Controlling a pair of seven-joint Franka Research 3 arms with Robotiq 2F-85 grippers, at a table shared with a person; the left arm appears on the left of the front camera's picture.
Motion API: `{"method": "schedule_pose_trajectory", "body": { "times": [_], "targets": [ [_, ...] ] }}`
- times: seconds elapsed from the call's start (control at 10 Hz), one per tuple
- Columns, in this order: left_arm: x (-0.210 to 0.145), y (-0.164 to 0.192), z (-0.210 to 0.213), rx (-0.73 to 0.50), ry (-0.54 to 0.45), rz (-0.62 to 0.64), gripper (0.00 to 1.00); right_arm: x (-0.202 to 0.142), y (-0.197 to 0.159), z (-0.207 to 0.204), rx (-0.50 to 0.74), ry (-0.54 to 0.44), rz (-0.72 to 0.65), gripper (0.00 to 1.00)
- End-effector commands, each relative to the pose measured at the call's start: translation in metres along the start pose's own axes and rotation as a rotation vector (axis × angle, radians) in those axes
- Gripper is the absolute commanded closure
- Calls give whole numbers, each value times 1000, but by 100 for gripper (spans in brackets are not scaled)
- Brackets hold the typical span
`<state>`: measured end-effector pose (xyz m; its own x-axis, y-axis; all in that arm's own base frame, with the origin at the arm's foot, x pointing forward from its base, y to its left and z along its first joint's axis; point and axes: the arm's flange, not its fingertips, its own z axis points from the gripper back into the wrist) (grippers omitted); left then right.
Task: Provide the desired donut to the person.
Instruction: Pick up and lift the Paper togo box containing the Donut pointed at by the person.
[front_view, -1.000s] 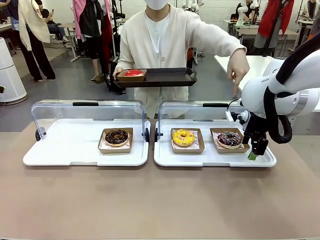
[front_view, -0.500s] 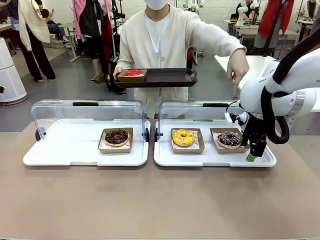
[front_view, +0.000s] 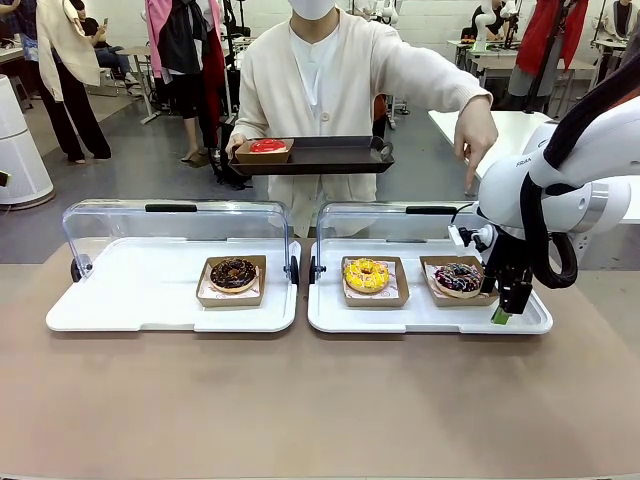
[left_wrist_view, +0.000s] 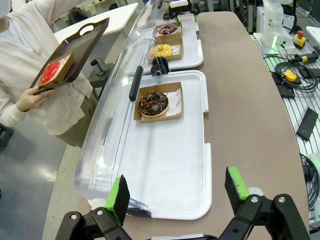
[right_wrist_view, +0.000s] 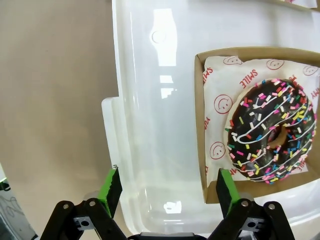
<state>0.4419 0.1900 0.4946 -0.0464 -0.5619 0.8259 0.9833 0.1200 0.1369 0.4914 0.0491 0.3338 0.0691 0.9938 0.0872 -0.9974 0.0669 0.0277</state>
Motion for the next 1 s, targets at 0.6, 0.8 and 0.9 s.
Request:
{"method": "schedule_pose_trajectory", "body": {
  "times": [0.6, 0.8, 0.9],
  "targets": [
    [1, 0, 1, 4, -14, 4, 0, -6, -10, -6, 0, -26, 15, 100],
    [1, 0, 1, 4, -14, 4, 0, -7, -10, -7, -4, -33, 15, 100],
    [1, 0, 1, 4, -14, 4, 0, -7, -9, -8, -4, -36, 19, 100]
  ]
}}
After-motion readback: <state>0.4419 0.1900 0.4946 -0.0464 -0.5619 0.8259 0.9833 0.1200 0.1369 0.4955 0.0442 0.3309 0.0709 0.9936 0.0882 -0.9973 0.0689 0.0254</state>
